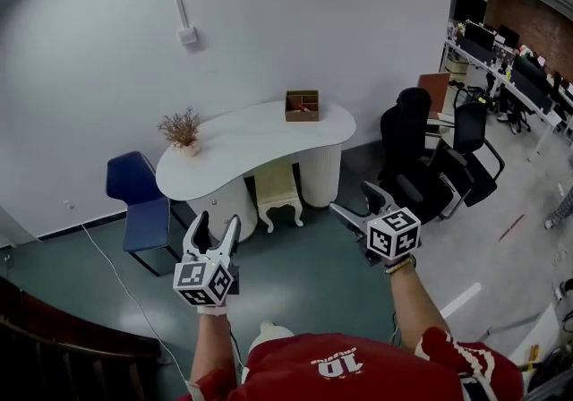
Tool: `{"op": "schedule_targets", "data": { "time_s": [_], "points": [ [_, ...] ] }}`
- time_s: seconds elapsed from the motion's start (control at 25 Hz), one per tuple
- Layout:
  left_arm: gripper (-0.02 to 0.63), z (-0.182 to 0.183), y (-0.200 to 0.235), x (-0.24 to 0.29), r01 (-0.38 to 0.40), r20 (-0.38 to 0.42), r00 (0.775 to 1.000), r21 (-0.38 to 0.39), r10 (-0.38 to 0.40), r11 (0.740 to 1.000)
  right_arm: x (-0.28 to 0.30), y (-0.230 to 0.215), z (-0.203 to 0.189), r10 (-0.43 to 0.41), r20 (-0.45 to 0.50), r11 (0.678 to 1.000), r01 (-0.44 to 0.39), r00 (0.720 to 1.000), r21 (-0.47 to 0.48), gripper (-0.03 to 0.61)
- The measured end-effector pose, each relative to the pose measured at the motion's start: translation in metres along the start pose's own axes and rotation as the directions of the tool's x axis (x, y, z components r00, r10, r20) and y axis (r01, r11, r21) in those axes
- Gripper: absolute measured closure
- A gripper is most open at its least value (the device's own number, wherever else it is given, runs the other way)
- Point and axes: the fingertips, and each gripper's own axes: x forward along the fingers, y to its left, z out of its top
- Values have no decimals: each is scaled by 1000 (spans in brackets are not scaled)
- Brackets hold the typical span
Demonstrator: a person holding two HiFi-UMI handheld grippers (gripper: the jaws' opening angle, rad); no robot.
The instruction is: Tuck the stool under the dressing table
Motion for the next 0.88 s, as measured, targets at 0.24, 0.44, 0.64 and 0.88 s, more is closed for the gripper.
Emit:
{"op": "schedule_targets", "data": {
  "time_s": [0.24,0.44,0.64,0.88],
  "points": [
    [433,6,-20,-19,-25,-6,1000,25,25,999,-12,16,21,42,44,998,-39,998,-57,290],
    [511,14,-23,-27,-47,10,999,53,47,997,-12,26,29,57,64,997,-53,996,-58,396],
    [595,19,-35,-35,-47,28,999,79,45,996,-22,37,25,78,69,995,-73,995,-70,525],
    [615,18,-49,-45,-41,17,999,119,39,992,-38,45,25,53,111,995,-43,992,-86,574]
  ]
}}
